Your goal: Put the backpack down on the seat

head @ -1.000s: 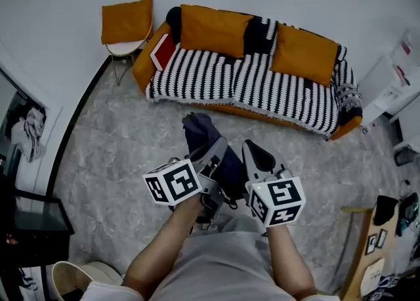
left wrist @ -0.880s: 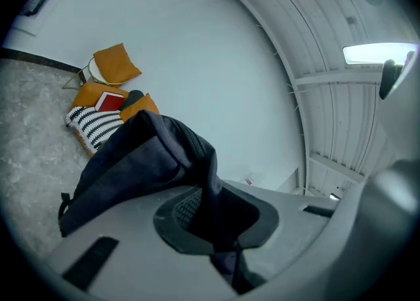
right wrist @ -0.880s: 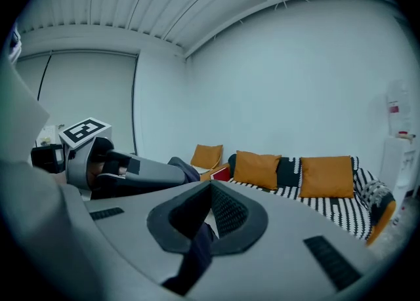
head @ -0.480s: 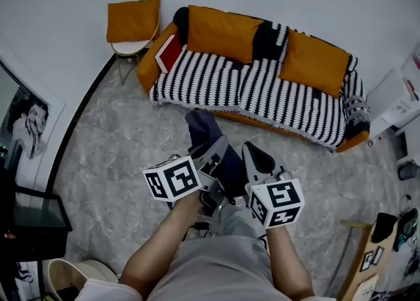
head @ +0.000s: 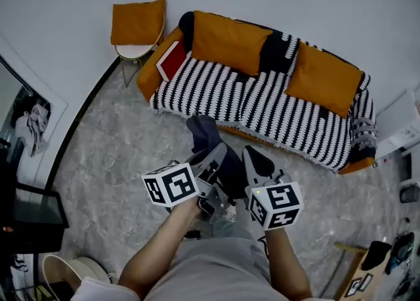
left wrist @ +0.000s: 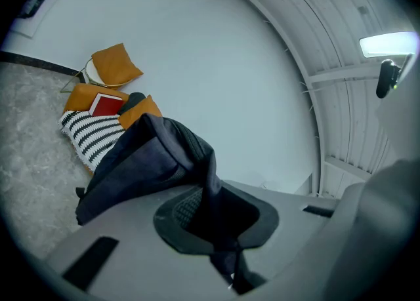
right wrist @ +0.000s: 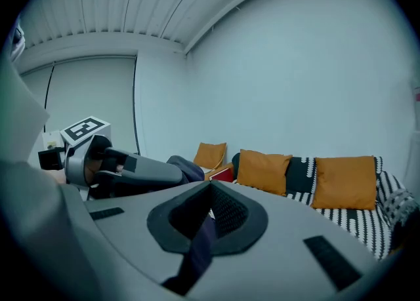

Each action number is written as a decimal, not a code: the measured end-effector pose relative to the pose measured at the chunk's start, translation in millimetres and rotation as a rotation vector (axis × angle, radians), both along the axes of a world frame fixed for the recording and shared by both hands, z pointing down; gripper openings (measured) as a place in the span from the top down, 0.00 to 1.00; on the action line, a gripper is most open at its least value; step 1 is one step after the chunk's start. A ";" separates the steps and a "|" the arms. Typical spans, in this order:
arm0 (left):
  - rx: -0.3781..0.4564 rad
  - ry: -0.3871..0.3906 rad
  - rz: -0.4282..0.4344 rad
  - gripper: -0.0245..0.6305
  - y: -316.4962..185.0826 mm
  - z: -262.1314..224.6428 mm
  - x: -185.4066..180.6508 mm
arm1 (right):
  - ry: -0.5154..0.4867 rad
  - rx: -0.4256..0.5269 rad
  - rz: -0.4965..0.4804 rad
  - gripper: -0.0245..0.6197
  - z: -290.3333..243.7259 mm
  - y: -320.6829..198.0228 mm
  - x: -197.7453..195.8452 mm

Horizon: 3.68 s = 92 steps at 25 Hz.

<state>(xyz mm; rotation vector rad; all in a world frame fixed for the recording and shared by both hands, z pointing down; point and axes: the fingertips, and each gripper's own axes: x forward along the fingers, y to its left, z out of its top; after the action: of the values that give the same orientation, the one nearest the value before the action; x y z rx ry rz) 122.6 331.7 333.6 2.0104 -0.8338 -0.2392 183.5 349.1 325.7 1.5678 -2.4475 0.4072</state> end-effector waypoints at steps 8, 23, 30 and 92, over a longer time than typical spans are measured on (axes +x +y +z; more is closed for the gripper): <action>0.005 -0.010 -0.055 0.92 -46.9 -1.4 30.2 | -0.015 -0.005 -0.052 0.96 1.3 -49.0 30.7; -0.016 -0.021 -0.126 0.92 -93.2 5.1 10.8 | -0.017 -0.019 -0.137 0.96 8.9 -101.3 11.5; -0.048 -0.015 -0.139 0.92 -141.6 20.6 -25.6 | 0.000 -0.046 -0.151 0.96 21.1 -152.1 -24.6; -0.058 -0.222 0.122 0.92 -605.3 101.2 -116.3 | -0.099 -0.149 -0.159 0.96 83.3 -617.3 -141.2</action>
<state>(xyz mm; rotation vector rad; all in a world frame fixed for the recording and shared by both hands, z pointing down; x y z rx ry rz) 6.3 -273.6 434.9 2.0492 -0.8414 0.0785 42.3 -268.2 409.0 1.3135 -2.5263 0.6363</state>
